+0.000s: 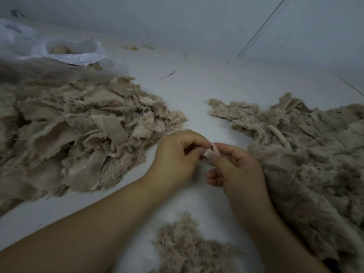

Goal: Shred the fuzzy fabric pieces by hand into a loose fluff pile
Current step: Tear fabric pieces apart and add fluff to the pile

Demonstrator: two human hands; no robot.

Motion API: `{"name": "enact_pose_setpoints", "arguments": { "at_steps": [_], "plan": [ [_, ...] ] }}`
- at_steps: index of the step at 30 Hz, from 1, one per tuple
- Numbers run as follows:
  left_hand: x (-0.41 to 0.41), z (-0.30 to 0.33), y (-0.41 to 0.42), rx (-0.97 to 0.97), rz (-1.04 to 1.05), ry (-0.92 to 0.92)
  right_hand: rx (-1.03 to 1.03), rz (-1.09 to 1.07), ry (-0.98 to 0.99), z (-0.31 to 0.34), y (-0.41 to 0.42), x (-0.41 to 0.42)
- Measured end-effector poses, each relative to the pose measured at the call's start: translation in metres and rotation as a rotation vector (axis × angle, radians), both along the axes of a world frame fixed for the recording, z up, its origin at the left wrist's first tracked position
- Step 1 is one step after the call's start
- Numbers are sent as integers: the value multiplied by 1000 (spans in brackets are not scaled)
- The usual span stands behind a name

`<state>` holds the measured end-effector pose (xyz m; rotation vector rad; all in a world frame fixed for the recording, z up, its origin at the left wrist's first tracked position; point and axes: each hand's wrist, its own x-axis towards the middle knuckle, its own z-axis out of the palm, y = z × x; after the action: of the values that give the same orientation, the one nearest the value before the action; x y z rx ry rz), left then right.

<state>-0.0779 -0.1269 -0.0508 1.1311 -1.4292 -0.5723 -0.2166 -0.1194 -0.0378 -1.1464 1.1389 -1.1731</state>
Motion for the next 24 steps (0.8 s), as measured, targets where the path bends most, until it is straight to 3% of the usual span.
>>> {"name": "enact_pose_setpoints", "arguments": {
  "at_steps": [4, 11, 15, 18, 24],
  "plan": [
    [0, 1, 2, 66, -37, 203, -57, 25, 45, 0, 2, 1],
    [5, 5, -1, 115, 15, 317, 10, -91, -87, 0, -2, -1],
    [3, 6, 0, 240, -133, 211, -11, -59, -8, -3, -2, -2],
    [2, 6, 0, 240, -130, 181, -33, -48, 23, -4, -2, -2],
    [5, 3, -2, 262, -116, 440, 2, -71, -18, -5, -4, -2]
  ]
}}
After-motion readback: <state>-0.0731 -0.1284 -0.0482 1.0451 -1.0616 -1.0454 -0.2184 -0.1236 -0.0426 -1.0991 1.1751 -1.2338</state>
